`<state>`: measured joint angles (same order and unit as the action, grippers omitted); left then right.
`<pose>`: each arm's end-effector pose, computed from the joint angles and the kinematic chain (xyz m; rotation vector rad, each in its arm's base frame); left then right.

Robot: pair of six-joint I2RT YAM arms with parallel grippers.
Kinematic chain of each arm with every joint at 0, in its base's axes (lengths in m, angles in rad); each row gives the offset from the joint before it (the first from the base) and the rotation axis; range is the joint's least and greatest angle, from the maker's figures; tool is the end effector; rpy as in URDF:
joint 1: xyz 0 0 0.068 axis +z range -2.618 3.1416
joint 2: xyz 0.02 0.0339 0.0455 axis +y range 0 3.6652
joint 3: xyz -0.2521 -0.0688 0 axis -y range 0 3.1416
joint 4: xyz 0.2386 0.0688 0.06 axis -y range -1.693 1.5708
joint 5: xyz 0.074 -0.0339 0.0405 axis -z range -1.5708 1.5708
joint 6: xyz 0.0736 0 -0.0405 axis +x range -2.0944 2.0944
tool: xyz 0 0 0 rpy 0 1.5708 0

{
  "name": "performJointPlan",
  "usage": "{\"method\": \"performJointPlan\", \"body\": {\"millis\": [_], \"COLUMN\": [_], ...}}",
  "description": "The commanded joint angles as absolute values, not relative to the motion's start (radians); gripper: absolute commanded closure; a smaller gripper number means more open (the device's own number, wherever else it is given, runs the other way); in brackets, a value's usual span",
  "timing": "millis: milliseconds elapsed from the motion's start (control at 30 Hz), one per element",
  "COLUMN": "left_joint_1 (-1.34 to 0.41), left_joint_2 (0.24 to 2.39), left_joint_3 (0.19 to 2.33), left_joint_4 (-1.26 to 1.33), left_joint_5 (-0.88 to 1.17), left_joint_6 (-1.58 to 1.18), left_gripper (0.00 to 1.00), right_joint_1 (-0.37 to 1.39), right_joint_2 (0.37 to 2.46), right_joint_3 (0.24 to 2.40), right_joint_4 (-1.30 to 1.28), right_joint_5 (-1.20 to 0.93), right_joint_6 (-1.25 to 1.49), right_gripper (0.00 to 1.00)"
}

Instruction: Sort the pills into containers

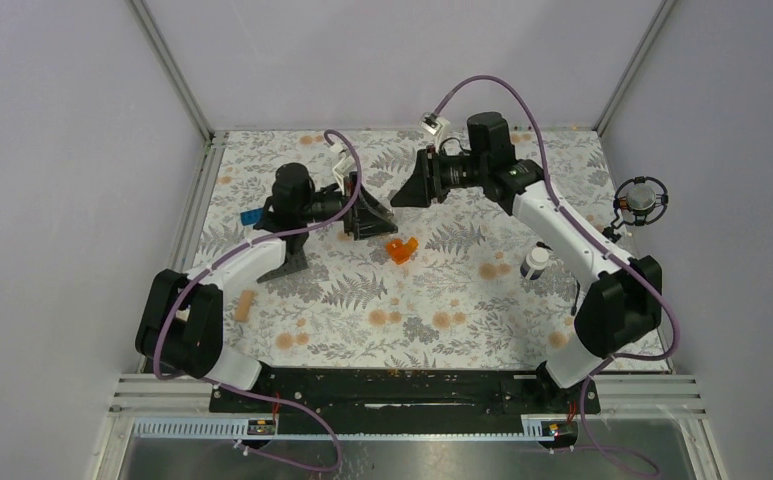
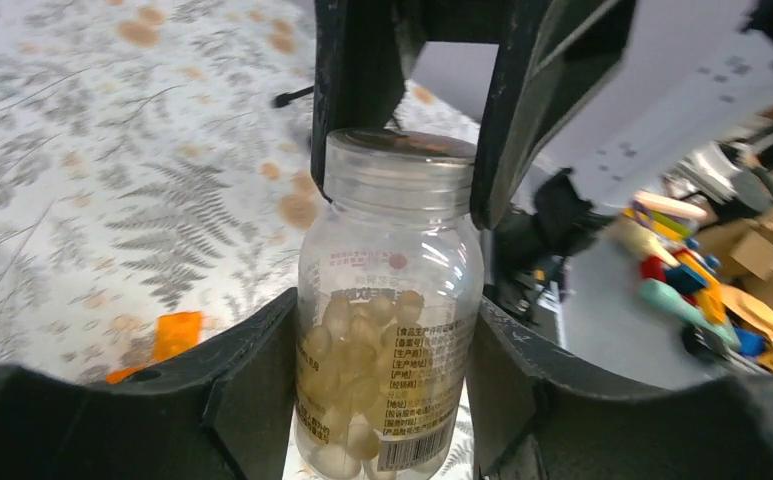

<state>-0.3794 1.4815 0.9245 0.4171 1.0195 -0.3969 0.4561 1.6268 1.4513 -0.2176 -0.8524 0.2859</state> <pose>0.2956 -0.1854 0.2737 0.7986 1.6811 -1.4168 0.3281 0.2227 0.3357 -0.7605 1.9067 1.3069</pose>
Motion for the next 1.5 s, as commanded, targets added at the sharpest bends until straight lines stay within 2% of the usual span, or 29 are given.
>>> {"method": "performJointPlan", "body": {"millis": [0,33,67,133,167,233,300,367,567,700,1067,1133,1300,1467], "left_joint_1": [-0.321,-0.321,-0.321,-0.32,-0.321,-0.327,-0.339,-0.356,-0.383,-0.403,-0.408,-0.408,-0.408,-0.395], "left_joint_2": [1.433,1.439,1.442,1.439,1.432,1.414,1.396,1.383,1.365,1.359,1.362,1.361,1.354,1.333], "left_joint_3": [0.895,0.896,0.901,0.907,0.914,0.938,0.969,0.982,0.989,0.986,0.987,0.988,0.98,0.983], "left_joint_4": [0.799,0.833,0.844,0.811,0.749,0.57,0.384,0.307,0.268,0.269,0.276,0.278,0.264,0.218], "left_joint_5": [1.195,1.197,1.19,1.145,1.115,1.026,0.902,0.804,0.633,0.595,0.572,0.57,0.569,0.663], "left_joint_6": [-0.622,-0.654,-0.666,-0.633,-0.581,-0.43,-0.269,-0.184,-0.144,-0.139,-0.142,-0.144,-0.129,-0.092], "left_gripper": [1.0,1.0,1.0,1.0,1.0,1.0,1.0,1.0,1.0,1.0,1.0,1.0,1.0,1.0], "right_joint_1": [0.454,0.454,0.454,0.454,0.454,0.456,0.465,0.485,0.526,0.559,0.578,0.578,0.578,0.557], "right_joint_2": [1.532,1.526,1.522,1.523,1.527,1.541,1.553,1.557,1.643,1.702,1.762,1.763,1.749,1.662], "right_joint_3": [1.5,1.501,1.5,1.489,1.482,1.478,1.47,1.467,1.633,1.715,1.782,1.784,1.737,1.608], "right_joint_4": [-0.423,-0.436,-0.43,-0.37,-0.327,-0.243,-0.166,-0.132,-0.289,-0.419,-0.503,-0.501,-0.404,-0.239], "right_joint_5": [-1.109,-1.072,-1.01,-0.852,-0.782,-0.66,-0.558,-0.471,-0.38,-0.307,-0.329,-0.34,-0.432,-0.572], "right_joint_6": [0.027,0.018,0.031,0.117,0.179,0.326,0.485,0.58,0.61,0.636,0.653,0.652,0.63,0.457], "right_gripper": [1.0,1.0,0.94,0.36,0.21,0.08,0.05,0.04,0.06,0.09,0.33,0.41,0.74,0.94]}}
